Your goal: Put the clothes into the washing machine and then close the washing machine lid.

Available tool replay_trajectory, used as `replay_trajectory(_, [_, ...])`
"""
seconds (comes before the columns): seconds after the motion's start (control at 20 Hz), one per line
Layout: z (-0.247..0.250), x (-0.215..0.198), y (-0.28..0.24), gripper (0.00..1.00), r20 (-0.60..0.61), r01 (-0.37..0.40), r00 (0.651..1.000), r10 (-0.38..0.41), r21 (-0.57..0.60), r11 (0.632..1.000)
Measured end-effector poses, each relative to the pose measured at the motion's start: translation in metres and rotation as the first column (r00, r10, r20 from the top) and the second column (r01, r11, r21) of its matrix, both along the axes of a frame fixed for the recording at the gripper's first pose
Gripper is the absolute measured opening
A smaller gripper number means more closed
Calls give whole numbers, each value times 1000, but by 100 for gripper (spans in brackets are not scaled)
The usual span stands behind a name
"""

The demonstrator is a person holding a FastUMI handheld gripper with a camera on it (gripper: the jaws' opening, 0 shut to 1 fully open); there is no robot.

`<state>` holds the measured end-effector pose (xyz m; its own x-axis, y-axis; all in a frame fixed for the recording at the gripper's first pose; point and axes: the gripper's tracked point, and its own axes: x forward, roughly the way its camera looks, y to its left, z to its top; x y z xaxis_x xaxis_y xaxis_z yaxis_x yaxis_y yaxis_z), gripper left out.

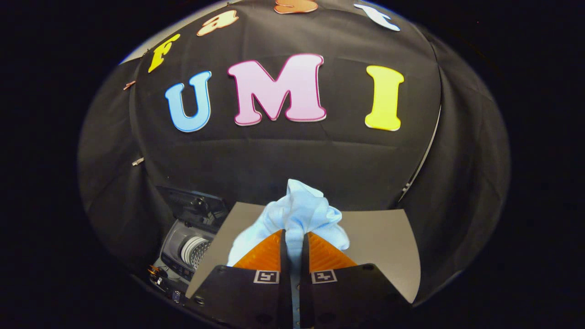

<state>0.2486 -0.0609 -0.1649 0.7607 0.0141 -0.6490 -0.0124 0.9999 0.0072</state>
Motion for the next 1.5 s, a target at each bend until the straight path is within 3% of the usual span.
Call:
replay_trajectory(0.4, [107, 1, 51, 11, 166, -21, 986, 15, 32, 999])
replay_trajectory(0.75, [147, 8, 134, 10, 238, -106, 967, 94, 40, 994])
replay_trajectory(1.15, [124, 11, 264, 11, 214, -275, 945, 247, 112, 955])
replay_trajectory(1.5, [49, 18, 337, 11, 112, -347, 937, 331, 176, 921])
